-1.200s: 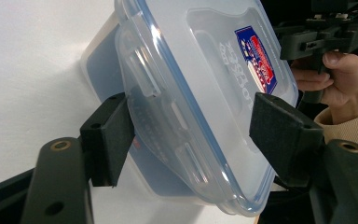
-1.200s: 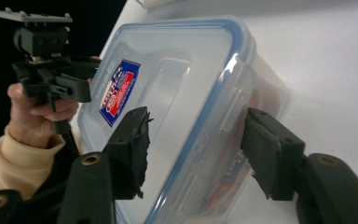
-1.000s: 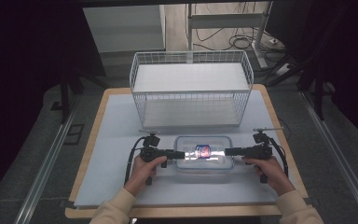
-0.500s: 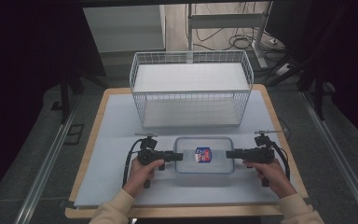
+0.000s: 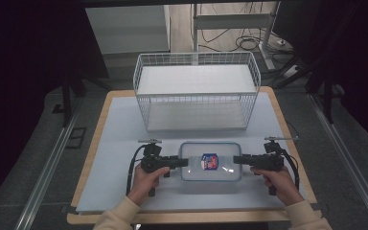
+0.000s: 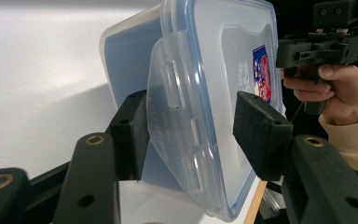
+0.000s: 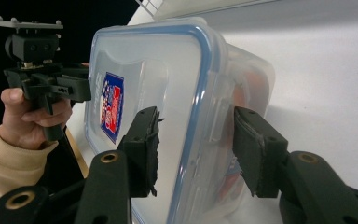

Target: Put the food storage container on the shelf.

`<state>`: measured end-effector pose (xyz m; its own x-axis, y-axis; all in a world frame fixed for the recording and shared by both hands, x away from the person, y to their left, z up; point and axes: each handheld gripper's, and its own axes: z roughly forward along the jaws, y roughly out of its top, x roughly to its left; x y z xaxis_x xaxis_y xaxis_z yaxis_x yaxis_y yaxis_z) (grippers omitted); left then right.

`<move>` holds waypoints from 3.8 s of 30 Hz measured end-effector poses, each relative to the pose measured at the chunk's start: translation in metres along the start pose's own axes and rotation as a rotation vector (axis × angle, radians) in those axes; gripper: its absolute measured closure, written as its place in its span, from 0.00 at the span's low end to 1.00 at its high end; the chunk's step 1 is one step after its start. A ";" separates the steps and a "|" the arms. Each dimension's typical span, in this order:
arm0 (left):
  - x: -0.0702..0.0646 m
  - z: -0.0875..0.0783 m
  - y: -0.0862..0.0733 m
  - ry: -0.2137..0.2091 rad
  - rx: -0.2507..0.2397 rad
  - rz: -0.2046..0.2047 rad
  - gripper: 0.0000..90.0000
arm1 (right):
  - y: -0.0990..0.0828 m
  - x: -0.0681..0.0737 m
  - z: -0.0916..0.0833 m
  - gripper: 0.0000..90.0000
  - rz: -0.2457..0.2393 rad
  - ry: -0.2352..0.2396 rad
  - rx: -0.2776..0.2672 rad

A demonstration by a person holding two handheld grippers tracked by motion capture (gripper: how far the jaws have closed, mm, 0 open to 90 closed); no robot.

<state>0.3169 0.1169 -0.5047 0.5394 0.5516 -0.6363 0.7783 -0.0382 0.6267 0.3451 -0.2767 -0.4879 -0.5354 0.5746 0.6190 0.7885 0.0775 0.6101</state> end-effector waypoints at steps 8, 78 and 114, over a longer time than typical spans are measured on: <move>-0.010 -0.004 0.001 0.040 -0.036 0.035 0.54 | 0.000 0.004 -0.003 0.59 -0.019 -0.004 -0.027; -0.029 -0.084 0.201 0.035 -0.233 0.211 0.55 | 0.211 0.085 -0.020 0.59 -0.297 -0.027 -0.234; 0.032 -0.057 0.260 0.031 -0.213 -0.100 0.45 | 0.272 0.057 0.022 0.63 -0.063 -0.194 -0.188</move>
<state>0.5181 0.1722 -0.3366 0.4502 0.5692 -0.6880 0.7404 0.1928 0.6439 0.5363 -0.2047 -0.2976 -0.4996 0.7203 0.4811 0.6756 -0.0236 0.7369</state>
